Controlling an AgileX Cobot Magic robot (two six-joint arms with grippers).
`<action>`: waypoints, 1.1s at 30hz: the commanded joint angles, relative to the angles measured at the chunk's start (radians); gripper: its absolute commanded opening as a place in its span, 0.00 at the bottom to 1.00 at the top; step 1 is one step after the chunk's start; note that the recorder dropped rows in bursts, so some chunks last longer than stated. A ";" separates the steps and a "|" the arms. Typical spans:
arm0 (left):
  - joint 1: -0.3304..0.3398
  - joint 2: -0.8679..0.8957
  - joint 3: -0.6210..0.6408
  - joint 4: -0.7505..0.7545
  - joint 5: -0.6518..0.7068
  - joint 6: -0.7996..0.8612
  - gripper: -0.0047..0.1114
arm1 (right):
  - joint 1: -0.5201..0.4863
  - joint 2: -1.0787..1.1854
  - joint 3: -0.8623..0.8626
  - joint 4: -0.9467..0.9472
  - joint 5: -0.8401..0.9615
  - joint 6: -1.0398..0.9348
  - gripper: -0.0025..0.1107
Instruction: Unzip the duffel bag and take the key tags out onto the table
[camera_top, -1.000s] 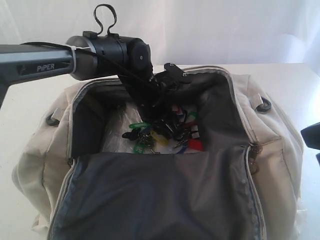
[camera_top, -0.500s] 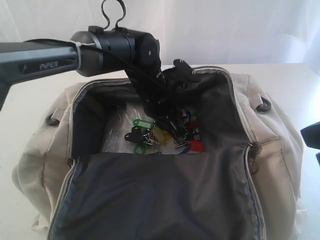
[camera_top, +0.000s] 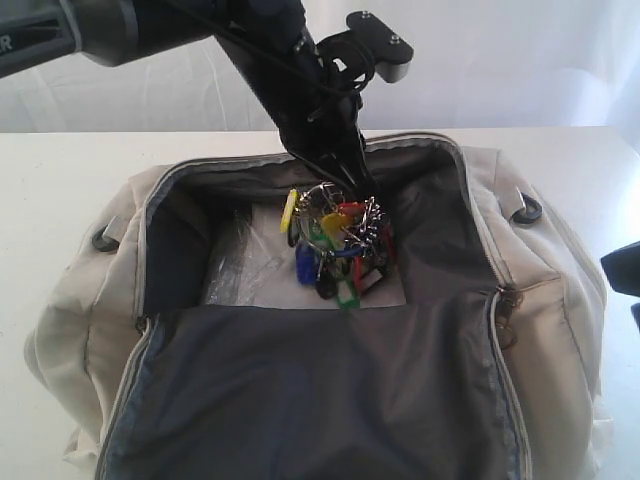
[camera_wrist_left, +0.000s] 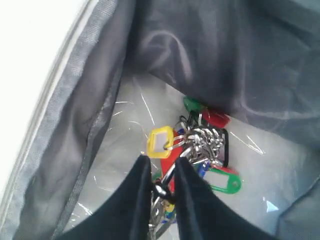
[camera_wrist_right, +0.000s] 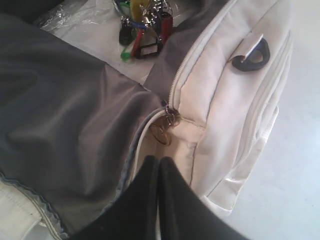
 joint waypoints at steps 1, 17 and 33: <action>-0.002 -0.035 -0.008 -0.012 0.033 0.018 0.04 | 0.001 -0.004 0.003 -0.003 -0.011 0.005 0.02; -0.002 0.057 0.014 -0.040 0.063 0.145 0.04 | 0.001 -0.004 0.003 -0.003 -0.022 0.005 0.02; -0.002 0.091 0.008 -0.039 0.082 -0.175 0.62 | 0.001 -0.004 0.003 -0.003 -0.022 0.005 0.02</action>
